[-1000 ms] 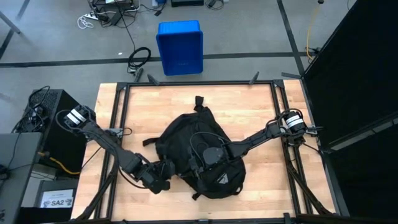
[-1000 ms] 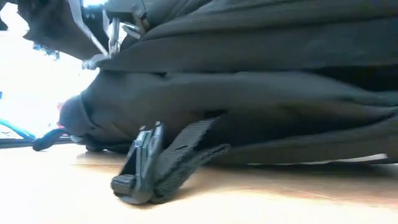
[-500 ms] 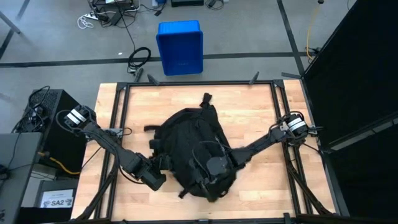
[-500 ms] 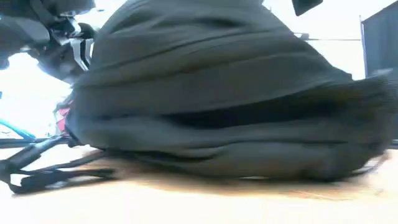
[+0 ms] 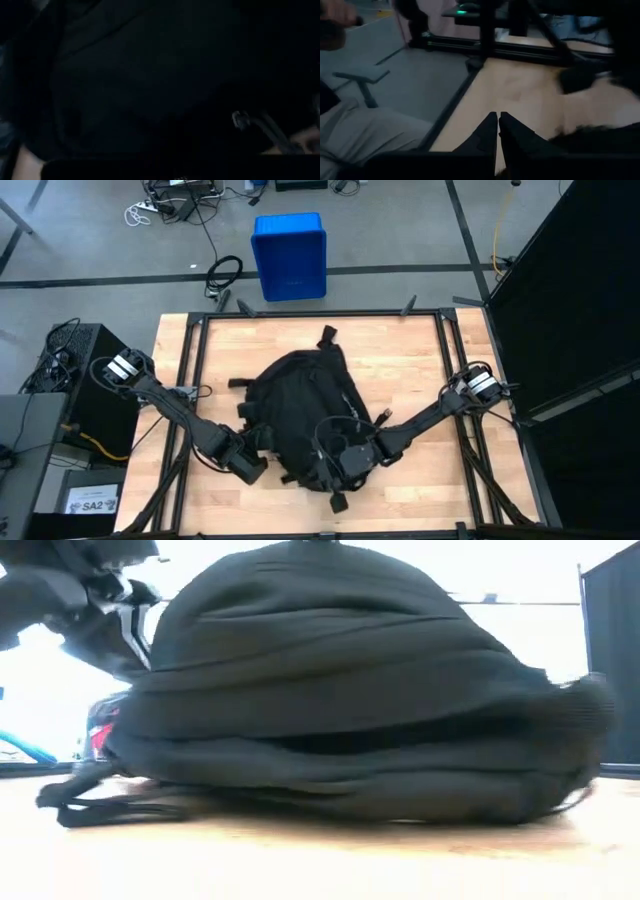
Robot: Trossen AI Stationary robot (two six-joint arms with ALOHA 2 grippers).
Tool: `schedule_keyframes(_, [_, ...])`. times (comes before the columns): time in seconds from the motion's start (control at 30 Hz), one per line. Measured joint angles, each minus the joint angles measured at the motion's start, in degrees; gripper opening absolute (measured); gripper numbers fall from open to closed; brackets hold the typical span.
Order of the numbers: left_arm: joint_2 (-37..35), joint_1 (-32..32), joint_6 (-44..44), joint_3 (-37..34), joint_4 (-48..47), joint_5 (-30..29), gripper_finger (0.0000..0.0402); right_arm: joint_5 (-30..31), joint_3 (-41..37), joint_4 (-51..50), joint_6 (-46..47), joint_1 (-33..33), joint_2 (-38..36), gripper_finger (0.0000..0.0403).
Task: Unpack backpack
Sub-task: Open the backpack
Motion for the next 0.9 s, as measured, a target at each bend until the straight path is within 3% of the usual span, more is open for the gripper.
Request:
schedule_keyframes(0.13, [0.00, 0.00, 4.47, 1.85, 3.35, 0.95, 0.0000, -0.02, 0.00, -4.04, -0.16, -0.21, 0.00, 0.0012])
schedule_keyframes(0.4, [-0.84, 0.30, 5.71, 5.78, 1.55, -3.15, 0.0012, 9.54, 0.00, -13.74, 2.41, -1.28, 0.00, 0.0023])
schedule_keyframes(0.77, [-6.47, -4.50, 2.19, 8.30, -0.91, -3.55, 0.0103, 10.82, -0.02, -14.44, 3.02, -5.83, 0.07, 0.0021])
schedule_keyframes(0.9, [-5.57, -7.11, -2.18, 7.11, 3.45, -2.03, 0.0131, 10.83, -0.04, -14.66, 3.41, -6.57, 0.09, 0.0021])
